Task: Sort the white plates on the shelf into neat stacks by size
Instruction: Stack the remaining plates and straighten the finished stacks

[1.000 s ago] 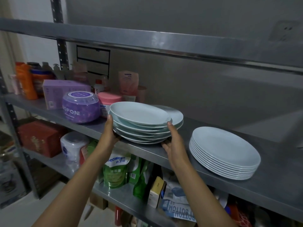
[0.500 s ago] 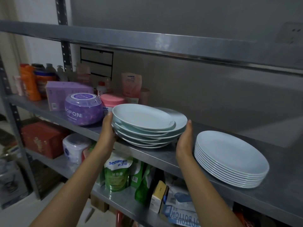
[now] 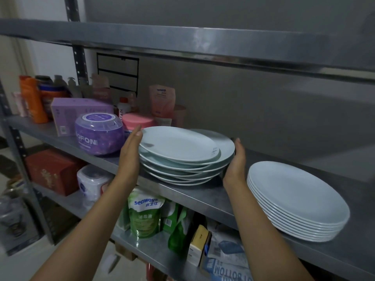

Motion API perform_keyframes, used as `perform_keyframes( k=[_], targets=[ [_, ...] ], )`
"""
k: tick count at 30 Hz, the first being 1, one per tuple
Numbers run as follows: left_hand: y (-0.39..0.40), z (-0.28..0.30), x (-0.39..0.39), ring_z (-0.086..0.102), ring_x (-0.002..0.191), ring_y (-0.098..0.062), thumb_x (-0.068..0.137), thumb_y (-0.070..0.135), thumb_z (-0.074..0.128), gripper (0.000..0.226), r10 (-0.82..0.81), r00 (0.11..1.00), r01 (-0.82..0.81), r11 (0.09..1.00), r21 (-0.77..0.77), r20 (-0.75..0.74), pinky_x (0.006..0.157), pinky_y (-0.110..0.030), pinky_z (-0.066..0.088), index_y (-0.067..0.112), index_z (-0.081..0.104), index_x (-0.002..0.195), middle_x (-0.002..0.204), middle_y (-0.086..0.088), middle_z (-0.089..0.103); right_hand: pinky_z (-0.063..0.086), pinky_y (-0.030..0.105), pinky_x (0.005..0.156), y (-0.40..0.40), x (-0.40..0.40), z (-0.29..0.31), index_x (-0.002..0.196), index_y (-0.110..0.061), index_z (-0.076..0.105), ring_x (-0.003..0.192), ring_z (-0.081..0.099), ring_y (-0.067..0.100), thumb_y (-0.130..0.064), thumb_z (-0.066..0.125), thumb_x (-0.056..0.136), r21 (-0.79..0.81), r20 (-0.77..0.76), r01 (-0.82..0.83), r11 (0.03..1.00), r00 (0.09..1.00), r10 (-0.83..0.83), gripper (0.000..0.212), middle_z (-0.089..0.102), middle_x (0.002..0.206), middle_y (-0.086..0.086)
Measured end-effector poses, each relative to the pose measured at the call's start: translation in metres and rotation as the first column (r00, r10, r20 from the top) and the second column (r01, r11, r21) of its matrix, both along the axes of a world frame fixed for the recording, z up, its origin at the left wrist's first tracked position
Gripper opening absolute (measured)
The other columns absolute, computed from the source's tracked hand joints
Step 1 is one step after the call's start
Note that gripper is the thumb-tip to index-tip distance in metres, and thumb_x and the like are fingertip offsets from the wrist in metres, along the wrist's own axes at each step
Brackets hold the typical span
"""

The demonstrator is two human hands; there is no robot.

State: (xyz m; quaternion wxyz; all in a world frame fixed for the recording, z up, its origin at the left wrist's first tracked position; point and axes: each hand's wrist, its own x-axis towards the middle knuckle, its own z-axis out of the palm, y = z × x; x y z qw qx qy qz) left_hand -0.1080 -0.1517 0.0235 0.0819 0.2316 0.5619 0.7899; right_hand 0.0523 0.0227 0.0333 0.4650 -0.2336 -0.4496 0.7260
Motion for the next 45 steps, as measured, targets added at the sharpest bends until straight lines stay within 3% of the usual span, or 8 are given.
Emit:
perform_keyframes(
  k=[9,13,17,23,27,33,40,45],
  targets=[
    [0.010,-0.004,-0.006,0.060,0.115,-0.021,0.080,0.049,0.055,0.042,-0.034,0.997,0.026,0.992,0.123,0.062,0.103,-0.047,0.043,0.036,0.065,0.118,0.126,0.001,0.064,0.043,0.050,0.105,0.013,-0.006,-0.008,0.114,-0.017,0.068,0.112,0.063,0.026,-0.041,0.059,0.059,0.044,0.043,0.057,0.997,0.997,-0.059,0.060,0.071,0.114,0.004],
    [0.013,-0.007,-0.011,0.061,0.115,-0.022,0.079,0.048,0.058,0.053,-0.050,0.994,0.033,0.986,0.163,0.096,0.103,-0.045,0.044,0.024,0.062,0.126,0.125,-0.003,0.065,0.044,0.052,0.103,0.015,-0.006,-0.011,0.109,-0.020,0.070,0.110,0.064,0.025,-0.041,0.055,0.060,0.098,0.100,0.065,0.993,0.992,-0.075,0.055,0.072,0.110,0.002],
    [0.016,-0.009,-0.013,0.061,0.112,-0.026,0.090,0.035,0.050,0.041,-0.054,0.991,0.030,0.981,0.193,0.121,0.096,-0.041,0.048,0.019,0.061,0.126,0.121,-0.006,0.066,0.047,0.048,0.100,0.010,-0.006,-0.010,0.110,-0.022,0.069,0.108,0.064,0.024,-0.034,0.052,0.065,0.137,0.114,0.058,0.989,0.991,-0.074,0.050,0.071,0.112,0.003],
    [0.019,-0.010,-0.013,0.062,0.105,-0.023,0.090,0.031,0.049,0.026,-0.051,0.993,0.036,0.989,0.141,0.104,0.088,-0.037,0.049,0.028,0.068,0.109,0.113,-0.002,0.067,0.051,0.034,0.091,-0.003,-0.004,-0.006,0.110,-0.027,0.068,0.103,0.064,0.014,-0.017,0.047,0.084,0.256,0.183,0.087,0.963,0.974,-0.137,0.034,0.070,0.106,-0.007],
    [0.024,-0.011,-0.012,0.062,0.096,-0.015,0.096,0.027,0.042,0.029,-0.028,0.997,0.021,0.994,0.107,0.069,0.076,-0.029,0.049,0.024,0.063,0.116,0.109,0.003,0.066,0.048,0.039,0.098,-0.002,-0.004,-0.008,0.112,-0.031,0.066,0.105,0.062,0.011,-0.028,0.043,0.081,0.297,0.222,0.084,0.951,0.963,-0.154,0.038,0.070,0.108,-0.011],
    [0.023,-0.015,-0.015,0.061,0.107,-0.021,0.096,0.040,0.041,0.031,-0.048,0.995,0.045,0.998,0.040,0.084,0.092,-0.040,0.049,0.034,0.064,0.116,0.118,0.001,0.065,0.042,0.045,0.104,-0.005,-0.005,-0.019,0.122,-0.031,0.060,0.113,0.057,0.012,-0.042,0.038,0.079,0.322,0.315,-0.001,0.947,0.943,-0.107,0.049,0.065,0.118,-0.011],
    [0.023,-0.010,-0.016,0.066,0.101,-0.020,0.090,0.043,0.049,0.026,-0.051,0.993,0.045,0.998,0.054,0.108,0.093,-0.041,0.049,0.035,0.074,0.095,0.103,0.004,0.073,0.037,0.032,0.103,-0.005,-0.005,-0.009,0.136,-0.018,0.050,0.121,0.049,0.014,-0.035,0.048,0.089,0.218,0.231,0.113,0.969,0.959,-0.164,0.050,0.054,0.130,-0.006],
    [0.025,-0.028,-0.026,0.054,0.122,-0.020,0.082,0.058,0.051,0.042,-0.016,1.000,0.015,0.999,0.038,0.026,0.105,-0.046,0.040,0.041,0.063,0.119,0.133,0.002,0.059,0.038,0.041,0.109,-0.007,-0.011,-0.012,0.135,-0.019,0.051,0.123,0.052,0.016,-0.041,0.045,0.083,0.200,0.241,0.063,0.978,0.964,-0.112,0.057,0.058,0.133,-0.001]
  ],
)
